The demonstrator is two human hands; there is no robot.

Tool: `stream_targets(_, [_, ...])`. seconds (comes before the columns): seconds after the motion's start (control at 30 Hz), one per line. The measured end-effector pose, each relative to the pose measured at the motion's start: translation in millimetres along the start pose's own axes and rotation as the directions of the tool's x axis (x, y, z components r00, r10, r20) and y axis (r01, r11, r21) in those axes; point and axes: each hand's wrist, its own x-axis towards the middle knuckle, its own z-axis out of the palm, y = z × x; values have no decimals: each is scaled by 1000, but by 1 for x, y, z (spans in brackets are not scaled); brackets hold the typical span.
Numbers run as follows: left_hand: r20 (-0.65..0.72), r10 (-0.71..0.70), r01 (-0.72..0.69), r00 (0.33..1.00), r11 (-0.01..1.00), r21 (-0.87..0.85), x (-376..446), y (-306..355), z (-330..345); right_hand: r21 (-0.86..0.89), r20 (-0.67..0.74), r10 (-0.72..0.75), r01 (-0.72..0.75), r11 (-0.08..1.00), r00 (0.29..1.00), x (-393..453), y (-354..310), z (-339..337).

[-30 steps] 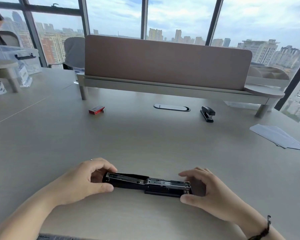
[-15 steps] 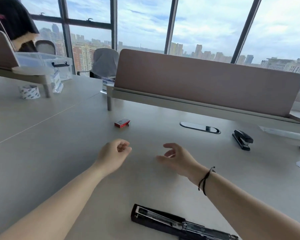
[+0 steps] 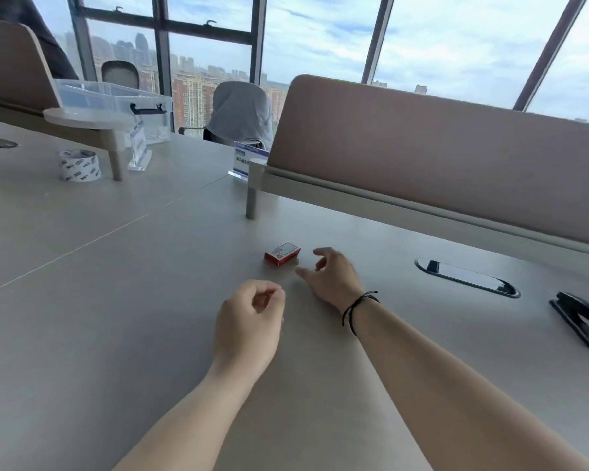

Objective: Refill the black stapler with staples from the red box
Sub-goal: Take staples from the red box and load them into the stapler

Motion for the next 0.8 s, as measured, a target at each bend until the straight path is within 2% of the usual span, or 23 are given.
stream_targets(0.43, [1, -25, 25, 1000, 998, -50, 4, -2, 1, -43, 56, -24, 27, 999, 998, 35, 1, 8])
stream_targets(0.63, [-2, -25, 25, 1000, 999, -31, 3, 2, 1, 271, 85, -23, -1, 963, 996, 13, 10, -6])
stream_targets(0.8, [58, -12, 12, 998, 1000, 10, 0, 3, -2, 399, 225, 3, -95, 912, 974, -45, 21, -45])
